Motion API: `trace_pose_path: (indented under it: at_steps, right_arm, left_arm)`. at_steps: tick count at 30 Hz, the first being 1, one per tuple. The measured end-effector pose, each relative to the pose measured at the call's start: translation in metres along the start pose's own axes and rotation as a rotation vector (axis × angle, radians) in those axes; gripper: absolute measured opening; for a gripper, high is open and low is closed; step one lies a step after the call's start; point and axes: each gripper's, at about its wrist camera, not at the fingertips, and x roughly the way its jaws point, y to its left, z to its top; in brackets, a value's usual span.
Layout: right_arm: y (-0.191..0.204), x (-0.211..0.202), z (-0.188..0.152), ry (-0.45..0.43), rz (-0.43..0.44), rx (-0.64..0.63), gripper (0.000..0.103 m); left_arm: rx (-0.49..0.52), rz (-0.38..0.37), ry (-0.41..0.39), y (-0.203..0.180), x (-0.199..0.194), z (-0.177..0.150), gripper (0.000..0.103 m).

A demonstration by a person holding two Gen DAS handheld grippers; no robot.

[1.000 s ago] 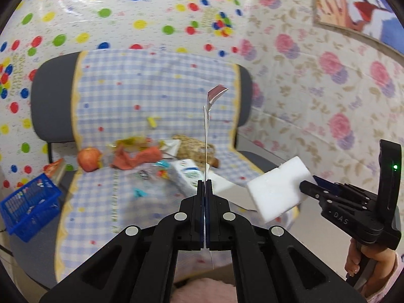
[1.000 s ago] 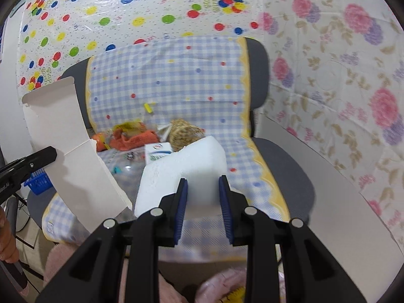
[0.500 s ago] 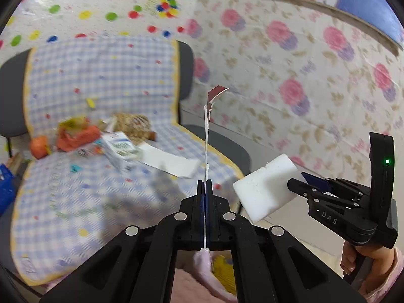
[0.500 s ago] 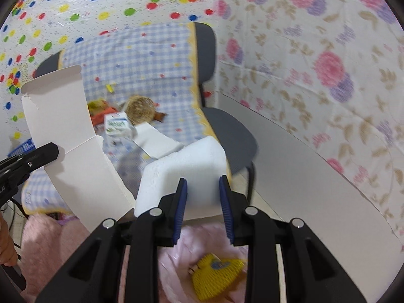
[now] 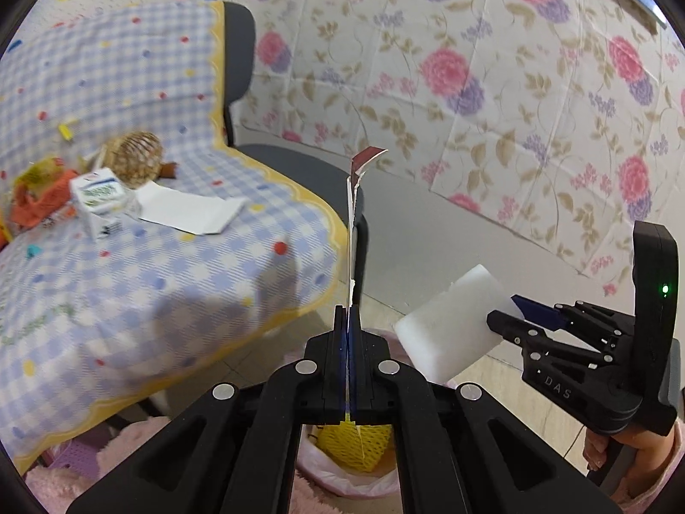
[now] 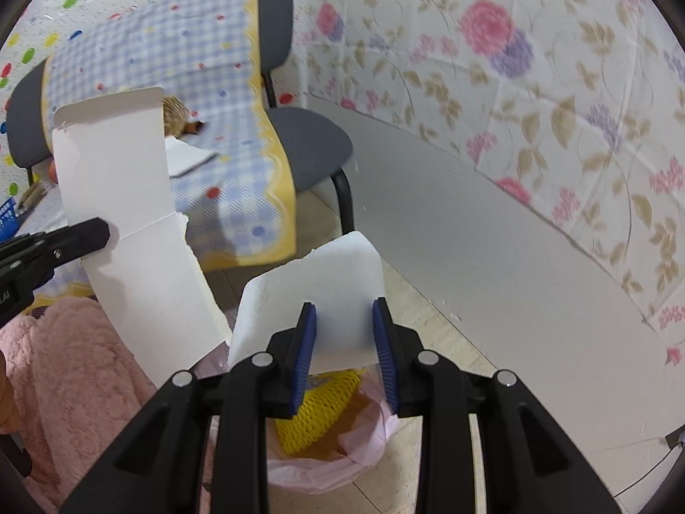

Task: Collect trash
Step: 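Carry both items over the wastebasket and open both grippers, then move both tools back toward the chair seat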

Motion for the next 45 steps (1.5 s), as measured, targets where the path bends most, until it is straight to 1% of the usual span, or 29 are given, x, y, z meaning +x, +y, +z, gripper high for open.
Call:
trace_pose_path:
  at_steps: [7,10,11,12,13,14,15,16,17,20,22,24,28,30,34,37,40,42,45]
  right_arm:
    - [-0.01,0.029,-0.005,0.053,-0.013,0.002,0.029]
    - [-0.01,0.041,-0.009,0.073,-0.015,-0.002,0.029]
    - [-0.01,0.045,-0.01,0.079,-0.014,-0.007,0.029]
    - [-0.009,0.049,-0.011,0.086,-0.013,-0.013,0.032]
    - [-0.009,0.052,-0.011,0.093,-0.012,-0.014,0.037]
    - [-0.008,0.056,-0.013,0.101,-0.01,-0.014,0.041]
    - [-0.008,0.058,-0.013,0.108,-0.007,-0.013,0.051]
    - [-0.007,0.059,-0.014,0.111,-0.002,-0.012,0.052]
    - [-0.007,0.059,-0.015,0.112,-0.002,-0.012,0.052]
    - [-0.01,0.055,-0.013,0.111,0.002,0.0,0.052]
    - [-0.014,0.047,-0.009,0.094,0.005,0.022,0.052]
    - [-0.016,0.035,-0.002,0.07,0.012,0.035,0.052]
    - [-0.012,0.014,0.014,0.015,0.061,0.058,0.052]
    - [-0.004,0.003,0.022,-0.016,0.093,0.055,0.052]
    - [0.016,-0.008,0.039,-0.057,0.146,0.027,0.052]
    - [0.036,-0.01,0.05,-0.071,0.177,-0.006,0.052]
    - [0.057,-0.009,0.059,-0.073,0.211,-0.035,0.052]
    - [0.069,-0.007,0.064,-0.073,0.229,-0.054,0.052]
    - [0.088,-0.003,0.072,-0.07,0.256,-0.08,0.052]
  left_arm:
    - [0.016,0.002,0.064,-0.005,0.039,-0.002,0.002]
    - [0.014,-0.001,0.084,-0.005,0.049,-0.002,0.002]
    - [0.013,-0.005,0.095,-0.004,0.054,-0.002,0.003]
    - [0.012,-0.006,0.106,-0.004,0.058,-0.003,0.006]
    - [0.011,-0.004,0.119,-0.003,0.062,-0.004,0.01]
    - [0.008,-0.001,0.13,-0.003,0.065,-0.004,0.025]
    - [0.002,0.004,0.133,-0.001,0.066,-0.005,0.044]
    - [-0.003,0.01,0.133,0.0,0.066,-0.006,0.051]
    - [-0.003,0.012,0.132,0.001,0.065,-0.006,0.054]
    - [-0.008,0.027,0.129,0.005,0.059,-0.005,0.054]
    - [-0.015,0.041,0.112,0.008,0.051,-0.002,0.054]
    - [-0.006,0.084,0.09,0.011,0.038,0.001,0.054]
    - [-0.012,0.127,0.05,0.021,0.01,0.006,0.054]
    - [-0.015,0.147,0.033,0.024,-0.001,0.01,0.054]
    - [-0.007,0.213,-0.01,0.036,-0.03,0.016,0.054]
    - [-0.024,0.262,-0.046,0.052,-0.052,0.02,0.054]
    - [-0.055,0.317,-0.071,0.072,-0.071,0.02,0.055]
    - [-0.086,0.359,-0.081,0.089,-0.082,0.019,0.062]
    - [-0.132,0.416,-0.091,0.114,-0.095,0.019,0.062]
